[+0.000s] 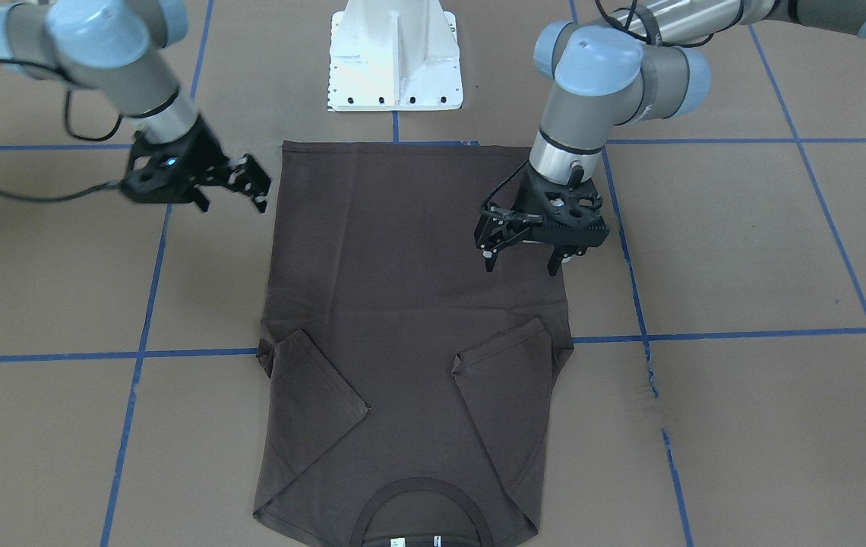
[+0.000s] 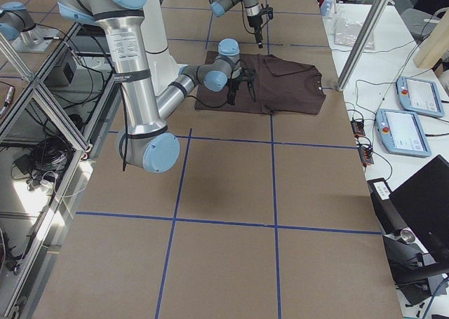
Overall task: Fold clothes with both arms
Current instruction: 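Move the right gripper down to the hem corner nearest the robot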
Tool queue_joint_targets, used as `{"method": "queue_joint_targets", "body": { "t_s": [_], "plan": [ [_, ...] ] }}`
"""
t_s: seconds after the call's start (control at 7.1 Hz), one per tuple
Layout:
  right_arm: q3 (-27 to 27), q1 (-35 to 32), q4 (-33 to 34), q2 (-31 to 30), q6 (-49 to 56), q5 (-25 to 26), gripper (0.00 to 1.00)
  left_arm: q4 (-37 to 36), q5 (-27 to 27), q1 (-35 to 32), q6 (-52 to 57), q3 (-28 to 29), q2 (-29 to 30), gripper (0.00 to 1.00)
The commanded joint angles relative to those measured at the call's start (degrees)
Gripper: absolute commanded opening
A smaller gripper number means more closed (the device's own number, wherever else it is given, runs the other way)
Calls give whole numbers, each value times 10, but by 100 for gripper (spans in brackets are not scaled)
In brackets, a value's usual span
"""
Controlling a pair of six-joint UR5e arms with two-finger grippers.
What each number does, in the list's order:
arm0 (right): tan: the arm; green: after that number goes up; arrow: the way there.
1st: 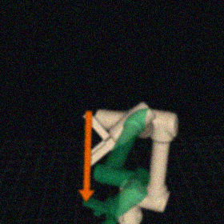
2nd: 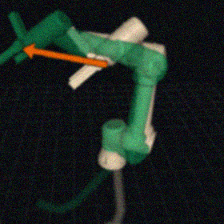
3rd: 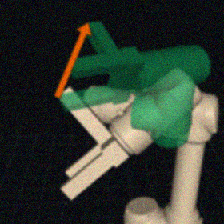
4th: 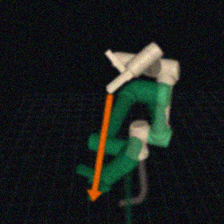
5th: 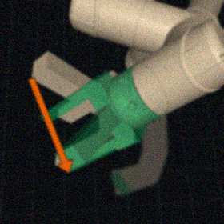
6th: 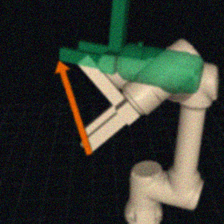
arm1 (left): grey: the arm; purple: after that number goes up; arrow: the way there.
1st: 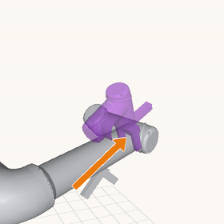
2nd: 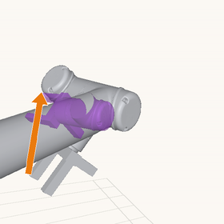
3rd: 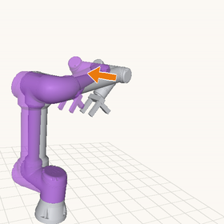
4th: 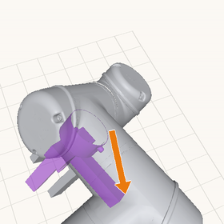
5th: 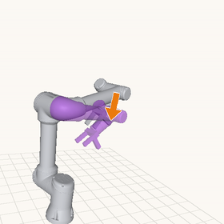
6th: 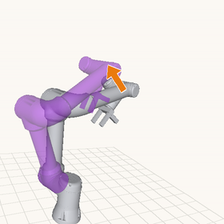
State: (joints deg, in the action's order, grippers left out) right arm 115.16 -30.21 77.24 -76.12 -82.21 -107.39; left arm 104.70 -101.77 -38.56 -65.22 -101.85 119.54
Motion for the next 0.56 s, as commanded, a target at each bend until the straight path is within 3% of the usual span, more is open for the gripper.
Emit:
{"method": "queue_joint_targets", "body": {
  "t_s": [0.0,0.42],
  "plan": [
    [37,171,-19,-39,-121,164,100,-1,-1,1,2,-27,-28,100],
    [29,208,-12,-59,-124,164,100,-1,0,1,0,-27,-28,100]
  ]
}}
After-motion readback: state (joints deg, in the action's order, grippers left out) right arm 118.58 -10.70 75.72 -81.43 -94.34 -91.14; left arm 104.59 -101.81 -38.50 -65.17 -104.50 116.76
